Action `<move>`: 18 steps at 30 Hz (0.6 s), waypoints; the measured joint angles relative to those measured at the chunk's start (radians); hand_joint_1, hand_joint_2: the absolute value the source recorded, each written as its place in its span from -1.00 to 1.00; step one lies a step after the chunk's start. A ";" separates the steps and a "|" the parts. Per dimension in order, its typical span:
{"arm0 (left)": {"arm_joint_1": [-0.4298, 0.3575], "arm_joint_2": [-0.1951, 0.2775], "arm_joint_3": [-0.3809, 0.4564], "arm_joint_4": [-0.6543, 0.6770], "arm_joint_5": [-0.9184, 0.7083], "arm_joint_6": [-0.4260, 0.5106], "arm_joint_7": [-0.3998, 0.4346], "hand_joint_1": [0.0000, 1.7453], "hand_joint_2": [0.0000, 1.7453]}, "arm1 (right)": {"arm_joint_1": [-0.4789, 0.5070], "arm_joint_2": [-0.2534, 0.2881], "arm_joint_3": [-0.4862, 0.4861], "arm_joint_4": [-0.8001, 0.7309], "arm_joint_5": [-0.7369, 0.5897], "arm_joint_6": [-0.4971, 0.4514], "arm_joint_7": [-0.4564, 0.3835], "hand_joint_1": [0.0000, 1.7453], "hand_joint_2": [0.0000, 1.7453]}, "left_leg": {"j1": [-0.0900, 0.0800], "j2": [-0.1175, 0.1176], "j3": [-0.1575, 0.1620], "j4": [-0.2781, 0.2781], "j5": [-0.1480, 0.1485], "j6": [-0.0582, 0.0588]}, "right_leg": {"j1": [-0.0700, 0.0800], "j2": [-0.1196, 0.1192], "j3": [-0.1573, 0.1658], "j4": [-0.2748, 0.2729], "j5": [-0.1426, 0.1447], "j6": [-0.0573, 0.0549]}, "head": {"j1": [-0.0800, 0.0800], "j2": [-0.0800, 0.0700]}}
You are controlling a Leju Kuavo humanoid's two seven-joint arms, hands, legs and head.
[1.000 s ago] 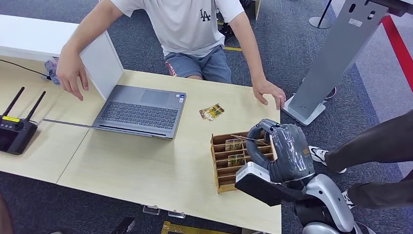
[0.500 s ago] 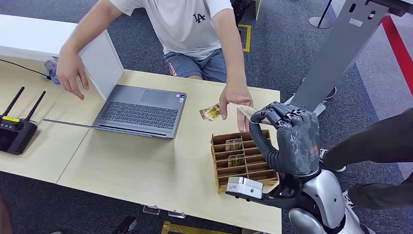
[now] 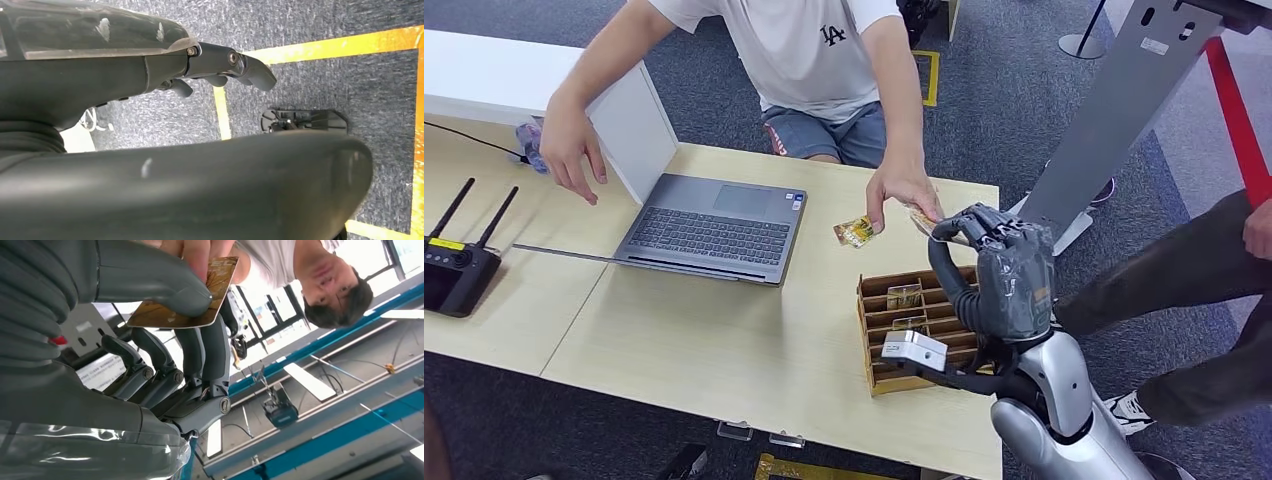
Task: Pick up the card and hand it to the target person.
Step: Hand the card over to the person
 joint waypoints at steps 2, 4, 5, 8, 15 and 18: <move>0.000 0.000 0.000 0.000 0.000 0.000 0.001 -1.00 1.00 | -0.001 0.006 0.004 0.021 -0.014 0.000 -0.004 -0.56 1.00 | 0.000 0.000 0.000 0.000 0.000 0.000 | 0.000 0.000 0.000 0.000 0.000 0.000 | 0.000 0.000; 0.000 0.000 -0.001 0.000 -0.001 0.001 0.001 -1.00 0.50 | -0.002 0.011 0.008 0.040 -0.031 0.001 -0.009 -0.85 1.00 | 0.000 0.000 0.000 0.000 0.000 0.000 | 0.000 0.000 0.000 0.000 0.000 0.000 | 0.000 0.000; 0.000 0.000 -0.001 0.000 -0.001 0.001 0.000 -1.00 0.00 | -0.003 0.014 0.011 0.048 -0.039 0.001 -0.011 -0.94 1.00 | 0.000 0.000 0.000 0.000 0.000 0.000 | 0.000 0.000 0.000 0.000 0.000 0.000 | 0.000 0.000; 0.000 0.000 -0.002 0.000 0.002 0.007 -0.006 -1.00 -1.00 | -0.004 0.018 0.016 0.066 -0.071 0.008 -0.013 -1.00 1.00 | 0.000 0.000 0.000 0.000 0.000 0.000 | 0.000 0.000 0.000 0.000 0.000 0.000 | 0.000 0.000; 0.001 0.000 -0.002 0.000 0.026 0.023 -0.003 -1.00 -1.00 | 0.006 0.019 0.011 0.085 -0.453 0.081 -0.062 -1.00 1.00 | 0.000 0.000 0.000 0.000 0.000 0.000 | 0.000 0.000 -0.001 0.000 0.000 0.000 | 0.000 0.000; 0.002 0.000 -0.002 0.000 0.033 0.024 0.003 -1.00 -1.00 | 0.029 0.011 -0.005 0.084 -0.624 0.133 -0.069 -1.00 1.00 | 0.000 0.000 0.000 0.000 0.000 0.000 | 0.000 0.000 -0.001 0.000 0.000 0.000 | 0.000 0.000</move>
